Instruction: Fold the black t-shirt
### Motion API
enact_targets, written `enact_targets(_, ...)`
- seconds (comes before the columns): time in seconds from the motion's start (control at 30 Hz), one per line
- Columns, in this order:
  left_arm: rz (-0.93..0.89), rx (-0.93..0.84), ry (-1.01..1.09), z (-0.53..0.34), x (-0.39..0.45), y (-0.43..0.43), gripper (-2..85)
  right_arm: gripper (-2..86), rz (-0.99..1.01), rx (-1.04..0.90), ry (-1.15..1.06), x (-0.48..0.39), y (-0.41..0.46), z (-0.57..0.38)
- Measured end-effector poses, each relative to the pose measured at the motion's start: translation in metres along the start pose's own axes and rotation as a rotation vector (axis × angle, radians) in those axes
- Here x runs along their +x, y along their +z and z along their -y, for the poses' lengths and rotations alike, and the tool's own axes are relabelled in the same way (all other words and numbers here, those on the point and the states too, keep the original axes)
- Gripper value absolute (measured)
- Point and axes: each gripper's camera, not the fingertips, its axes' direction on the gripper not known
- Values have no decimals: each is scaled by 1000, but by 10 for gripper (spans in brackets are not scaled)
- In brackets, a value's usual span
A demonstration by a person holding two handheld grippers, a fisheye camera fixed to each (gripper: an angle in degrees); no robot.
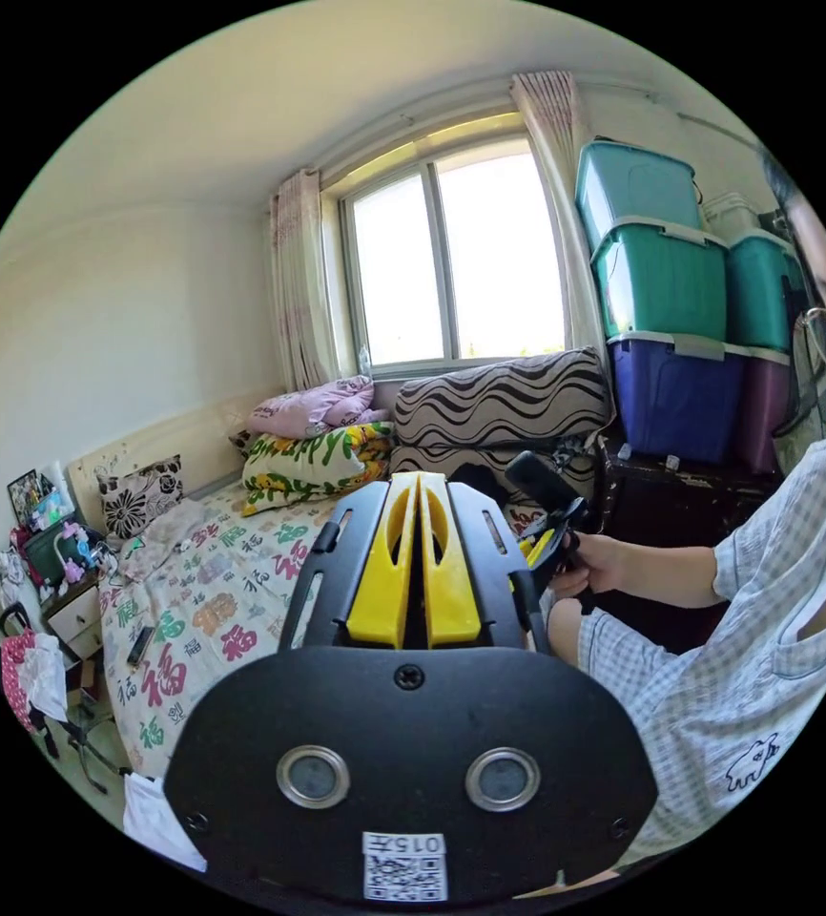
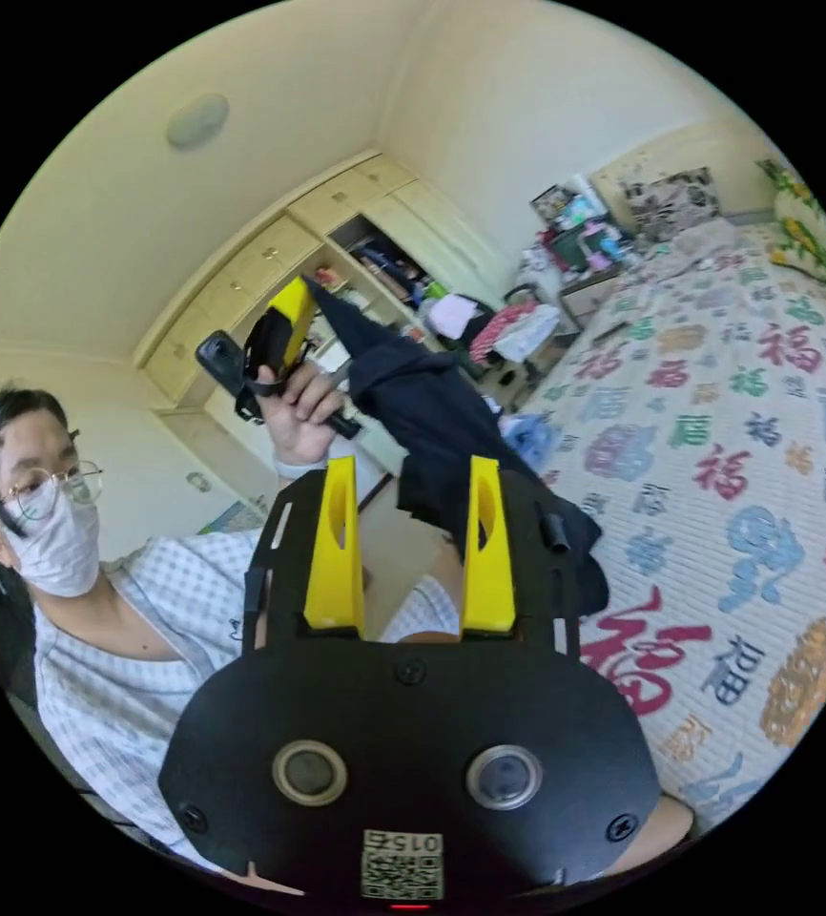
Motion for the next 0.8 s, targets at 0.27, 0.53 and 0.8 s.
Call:
enact_targets(0.27,33,-10,34,23,10,-7,-8,119,63,144,99,-9,10,19)
enact_targets(0.53,86,-13,-73,17,-28,-19,-8,14,-5,199,146,-6,-5,7)
enact_targets(0.8,225,-31,-315,-6,-127,-32,-7,3,-194,260,279,12,-51,7)
